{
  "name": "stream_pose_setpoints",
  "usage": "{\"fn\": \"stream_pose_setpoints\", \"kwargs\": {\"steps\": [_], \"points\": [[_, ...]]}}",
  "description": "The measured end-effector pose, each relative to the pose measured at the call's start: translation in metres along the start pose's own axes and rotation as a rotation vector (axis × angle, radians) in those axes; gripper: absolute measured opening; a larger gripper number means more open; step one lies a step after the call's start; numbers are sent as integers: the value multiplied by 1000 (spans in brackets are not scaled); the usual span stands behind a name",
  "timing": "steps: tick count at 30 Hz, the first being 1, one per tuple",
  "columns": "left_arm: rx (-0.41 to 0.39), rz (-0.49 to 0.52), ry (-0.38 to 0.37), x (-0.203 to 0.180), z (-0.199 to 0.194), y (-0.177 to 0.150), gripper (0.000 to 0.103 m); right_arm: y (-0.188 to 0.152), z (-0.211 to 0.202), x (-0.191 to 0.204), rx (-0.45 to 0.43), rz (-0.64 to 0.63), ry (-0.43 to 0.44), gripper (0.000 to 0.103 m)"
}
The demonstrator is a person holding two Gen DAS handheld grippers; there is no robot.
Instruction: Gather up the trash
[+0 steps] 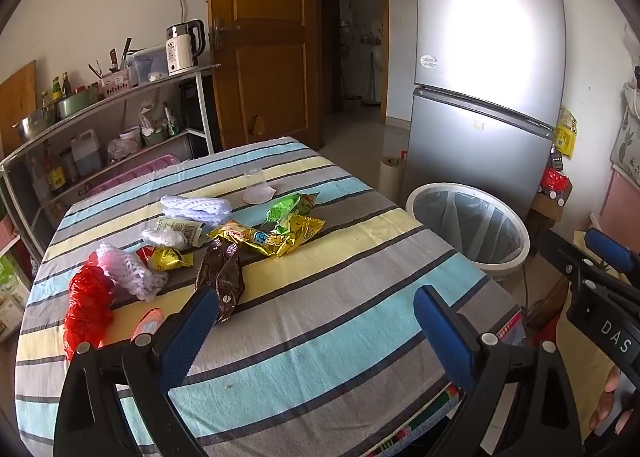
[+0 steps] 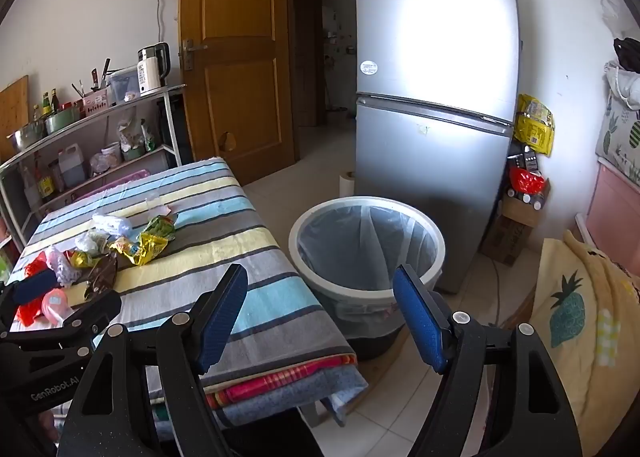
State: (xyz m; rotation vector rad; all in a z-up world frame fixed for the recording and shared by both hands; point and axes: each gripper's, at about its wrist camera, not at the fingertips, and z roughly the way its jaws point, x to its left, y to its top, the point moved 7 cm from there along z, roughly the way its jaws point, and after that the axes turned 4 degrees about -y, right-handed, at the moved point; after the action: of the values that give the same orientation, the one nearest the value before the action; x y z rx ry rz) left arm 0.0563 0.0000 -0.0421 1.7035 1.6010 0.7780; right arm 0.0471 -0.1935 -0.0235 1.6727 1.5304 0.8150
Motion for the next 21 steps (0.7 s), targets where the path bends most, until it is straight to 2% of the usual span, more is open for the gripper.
{"fn": "stream_pose_setpoints", "kwargs": {"steps": [21], "points": [[-5, -9, -5, 0, 0, 1, 99, 1, -4, -1, -11, 6, 2, 76]]}}
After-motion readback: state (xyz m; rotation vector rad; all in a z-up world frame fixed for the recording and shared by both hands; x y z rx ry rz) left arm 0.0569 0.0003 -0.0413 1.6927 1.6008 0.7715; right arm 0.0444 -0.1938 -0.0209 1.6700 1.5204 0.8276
